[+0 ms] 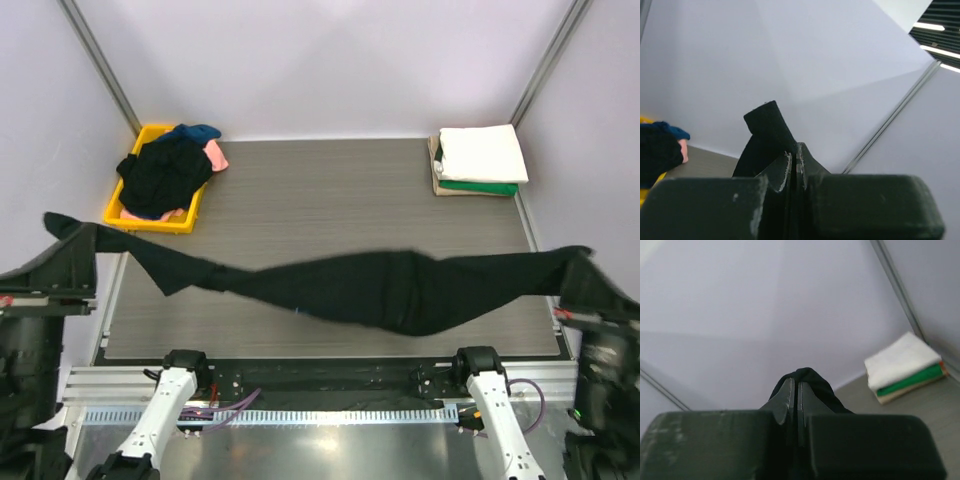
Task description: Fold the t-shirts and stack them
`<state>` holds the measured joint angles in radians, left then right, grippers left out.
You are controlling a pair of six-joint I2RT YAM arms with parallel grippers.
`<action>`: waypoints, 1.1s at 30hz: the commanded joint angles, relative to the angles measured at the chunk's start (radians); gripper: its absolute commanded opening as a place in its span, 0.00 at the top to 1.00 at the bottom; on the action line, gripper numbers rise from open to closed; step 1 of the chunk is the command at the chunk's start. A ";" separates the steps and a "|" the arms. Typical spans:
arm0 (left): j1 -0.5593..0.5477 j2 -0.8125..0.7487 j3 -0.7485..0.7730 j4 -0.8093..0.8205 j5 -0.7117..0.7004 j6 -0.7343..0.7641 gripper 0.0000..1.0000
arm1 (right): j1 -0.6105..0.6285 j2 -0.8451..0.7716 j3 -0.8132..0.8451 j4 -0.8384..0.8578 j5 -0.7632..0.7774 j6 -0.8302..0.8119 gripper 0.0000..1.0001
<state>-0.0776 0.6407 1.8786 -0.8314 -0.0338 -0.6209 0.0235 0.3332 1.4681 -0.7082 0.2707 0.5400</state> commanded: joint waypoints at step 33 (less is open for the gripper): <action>-0.005 -0.090 -0.792 -0.147 -0.088 0.023 1.00 | 0.066 0.093 -0.729 0.085 0.153 0.172 0.00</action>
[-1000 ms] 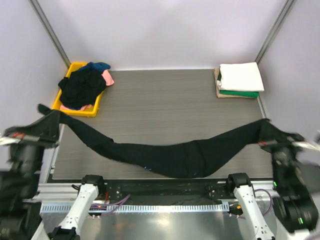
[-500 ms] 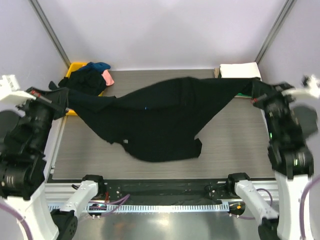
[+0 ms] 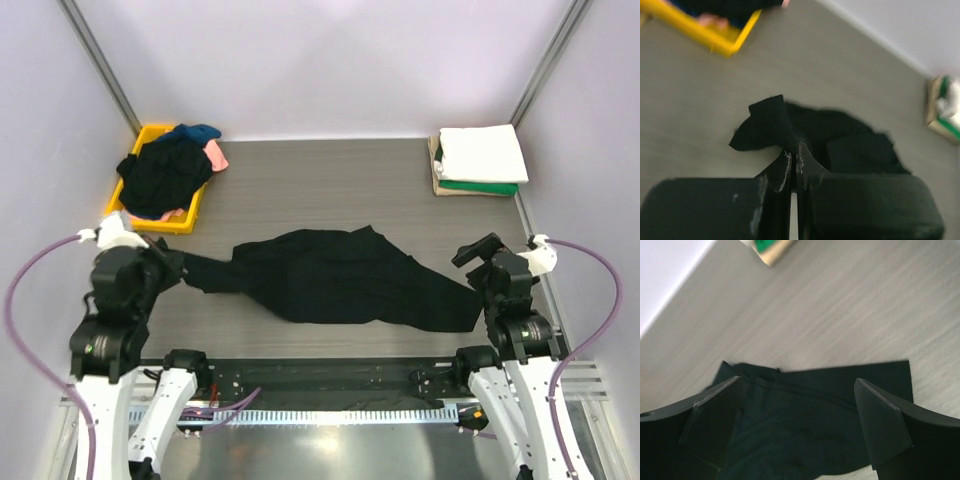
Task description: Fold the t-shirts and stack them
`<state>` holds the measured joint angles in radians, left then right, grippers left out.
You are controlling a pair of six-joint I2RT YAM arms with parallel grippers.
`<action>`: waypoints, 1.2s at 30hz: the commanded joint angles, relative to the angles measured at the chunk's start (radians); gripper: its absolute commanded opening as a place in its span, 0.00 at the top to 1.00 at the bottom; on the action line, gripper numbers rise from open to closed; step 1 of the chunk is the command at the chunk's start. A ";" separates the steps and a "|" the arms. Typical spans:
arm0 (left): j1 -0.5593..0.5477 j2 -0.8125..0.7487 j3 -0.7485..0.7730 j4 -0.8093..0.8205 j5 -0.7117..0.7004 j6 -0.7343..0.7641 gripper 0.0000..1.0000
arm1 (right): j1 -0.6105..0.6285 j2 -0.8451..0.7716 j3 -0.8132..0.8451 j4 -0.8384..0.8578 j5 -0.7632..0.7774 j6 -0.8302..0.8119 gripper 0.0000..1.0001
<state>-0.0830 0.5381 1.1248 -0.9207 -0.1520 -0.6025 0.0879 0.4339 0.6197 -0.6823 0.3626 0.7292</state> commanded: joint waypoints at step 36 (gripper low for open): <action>0.000 -0.007 -0.272 0.134 0.120 0.064 0.97 | 0.351 1.605 0.904 0.236 -0.248 -0.350 0.37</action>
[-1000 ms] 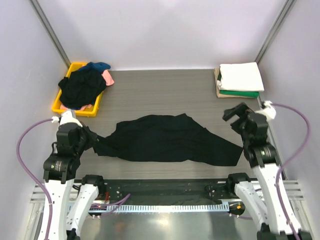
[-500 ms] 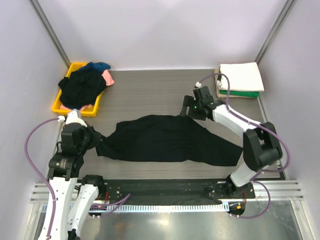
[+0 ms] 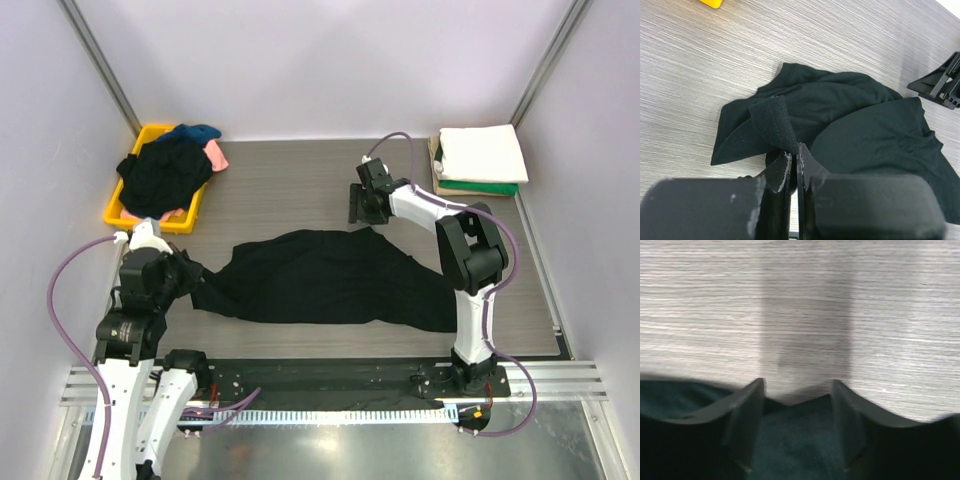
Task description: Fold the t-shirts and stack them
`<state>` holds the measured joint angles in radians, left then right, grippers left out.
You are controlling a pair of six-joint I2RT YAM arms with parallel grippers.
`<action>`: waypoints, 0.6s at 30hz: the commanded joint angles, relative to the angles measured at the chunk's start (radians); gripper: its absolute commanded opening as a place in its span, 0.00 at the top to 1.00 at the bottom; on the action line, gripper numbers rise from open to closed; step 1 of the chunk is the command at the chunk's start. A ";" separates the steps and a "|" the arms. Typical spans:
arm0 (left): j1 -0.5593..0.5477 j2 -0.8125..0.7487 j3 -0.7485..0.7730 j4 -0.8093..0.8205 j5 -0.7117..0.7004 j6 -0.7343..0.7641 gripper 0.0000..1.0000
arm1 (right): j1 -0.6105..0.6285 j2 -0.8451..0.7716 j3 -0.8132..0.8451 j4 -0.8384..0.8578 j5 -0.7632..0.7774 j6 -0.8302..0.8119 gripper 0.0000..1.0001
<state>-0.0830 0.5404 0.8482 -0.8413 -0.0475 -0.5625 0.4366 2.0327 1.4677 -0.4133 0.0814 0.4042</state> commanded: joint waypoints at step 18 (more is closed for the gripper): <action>0.000 -0.017 0.003 0.054 0.008 0.023 0.97 | 0.025 -0.028 -0.052 -0.024 0.046 0.019 0.54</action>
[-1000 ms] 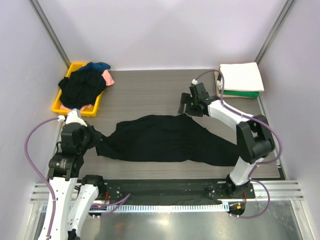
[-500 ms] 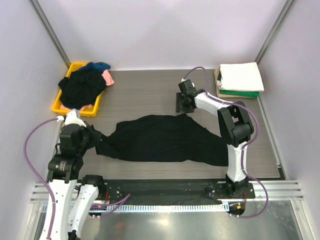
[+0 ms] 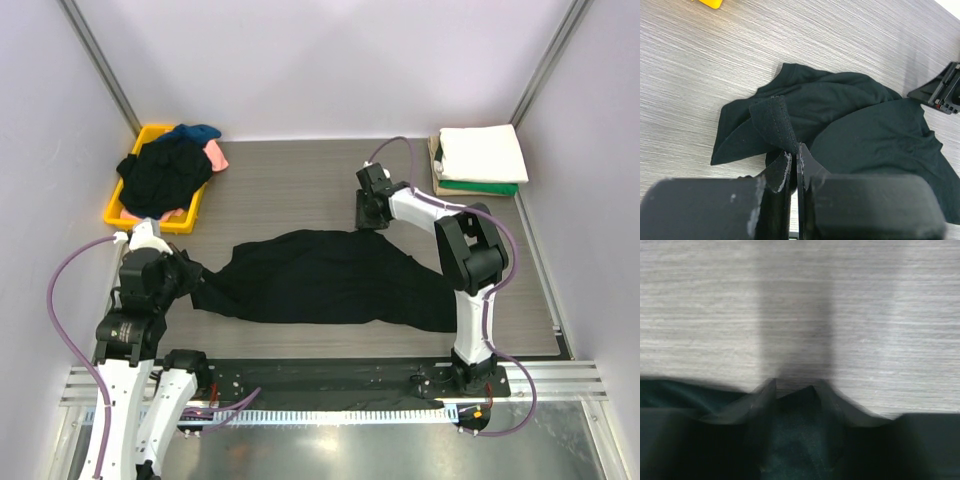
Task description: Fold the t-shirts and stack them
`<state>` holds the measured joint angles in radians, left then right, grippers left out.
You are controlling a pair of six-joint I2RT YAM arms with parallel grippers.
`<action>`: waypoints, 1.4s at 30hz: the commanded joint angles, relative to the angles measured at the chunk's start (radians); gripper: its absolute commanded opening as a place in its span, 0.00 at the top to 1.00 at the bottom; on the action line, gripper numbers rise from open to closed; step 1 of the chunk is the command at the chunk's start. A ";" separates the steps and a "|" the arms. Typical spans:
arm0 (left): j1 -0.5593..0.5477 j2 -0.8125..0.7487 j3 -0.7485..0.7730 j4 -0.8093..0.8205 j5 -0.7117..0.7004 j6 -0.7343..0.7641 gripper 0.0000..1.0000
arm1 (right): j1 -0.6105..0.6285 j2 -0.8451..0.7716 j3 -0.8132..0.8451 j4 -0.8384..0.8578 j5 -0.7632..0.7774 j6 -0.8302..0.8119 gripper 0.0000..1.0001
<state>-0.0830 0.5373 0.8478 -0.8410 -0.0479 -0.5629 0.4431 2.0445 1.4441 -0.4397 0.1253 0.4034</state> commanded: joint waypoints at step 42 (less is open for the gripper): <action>0.000 0.093 0.939 0.118 -0.015 -0.020 1.00 | 0.023 -1.481 0.090 -0.200 0.112 -0.093 0.99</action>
<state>-0.0830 0.6327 1.6955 -0.8742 -0.1219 -0.6212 0.4629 0.6258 1.4891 -0.6857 0.2836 0.3550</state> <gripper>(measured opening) 0.011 0.042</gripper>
